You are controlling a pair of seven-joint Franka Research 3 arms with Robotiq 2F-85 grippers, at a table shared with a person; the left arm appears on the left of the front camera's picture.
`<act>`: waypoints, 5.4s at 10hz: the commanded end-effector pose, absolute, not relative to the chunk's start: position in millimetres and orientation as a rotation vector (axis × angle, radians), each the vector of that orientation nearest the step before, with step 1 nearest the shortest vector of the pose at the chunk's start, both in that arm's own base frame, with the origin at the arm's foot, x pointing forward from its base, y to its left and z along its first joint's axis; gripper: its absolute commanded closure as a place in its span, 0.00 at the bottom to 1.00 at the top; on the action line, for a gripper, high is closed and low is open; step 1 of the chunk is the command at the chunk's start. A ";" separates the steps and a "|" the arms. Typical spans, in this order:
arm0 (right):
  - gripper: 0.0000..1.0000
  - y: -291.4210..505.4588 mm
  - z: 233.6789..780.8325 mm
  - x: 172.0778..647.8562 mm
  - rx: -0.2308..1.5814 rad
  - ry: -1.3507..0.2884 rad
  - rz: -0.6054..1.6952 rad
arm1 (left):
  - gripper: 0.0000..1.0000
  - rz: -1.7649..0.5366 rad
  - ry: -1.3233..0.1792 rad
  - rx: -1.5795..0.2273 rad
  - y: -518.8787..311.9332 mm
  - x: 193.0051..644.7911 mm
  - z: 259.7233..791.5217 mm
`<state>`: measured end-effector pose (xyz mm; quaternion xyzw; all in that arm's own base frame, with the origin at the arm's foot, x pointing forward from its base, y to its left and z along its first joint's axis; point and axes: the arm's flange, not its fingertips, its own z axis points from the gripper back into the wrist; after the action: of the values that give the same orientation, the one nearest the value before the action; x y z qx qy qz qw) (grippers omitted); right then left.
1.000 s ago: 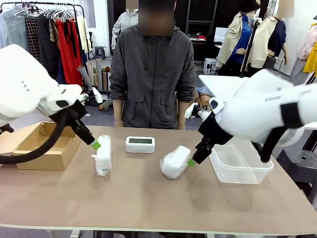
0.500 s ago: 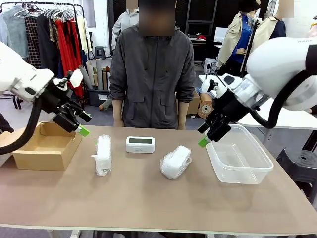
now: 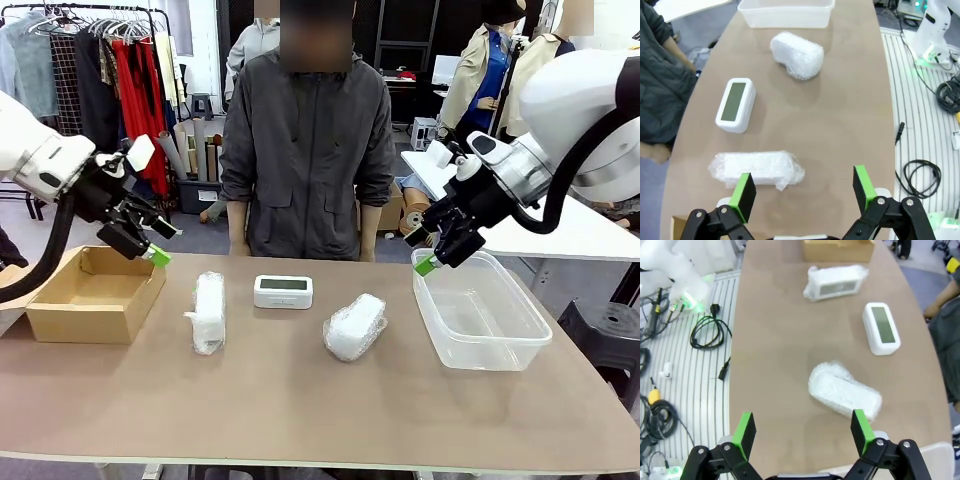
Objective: Separate and place wrapped and unwrapped clocks.
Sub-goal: Pick up the Digital clock indicated by the person.
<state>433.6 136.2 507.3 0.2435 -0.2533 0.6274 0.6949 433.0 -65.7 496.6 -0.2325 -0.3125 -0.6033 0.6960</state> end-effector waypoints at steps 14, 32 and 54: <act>0.00 52.3 571.5 548.5 0.813 -0.730 1.473 | 0.00 -1.495 -0.826 -0.657 12.9 510.3 538.1; 0.00 29.4 570.5 552.8 0.793 -0.741 1.410 | 0.00 -1.461 -0.780 -0.668 29.6 526.1 529.8; 0.00 29.4 570.5 552.8 0.793 -0.741 1.410 | 0.00 -1.464 -0.778 -0.669 29.0 527.9 529.7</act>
<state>553.1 29.2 569.6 0.3478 -0.3239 0.6143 0.6299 527.9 29.0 529.5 -0.2918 -0.3390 -0.6383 0.6266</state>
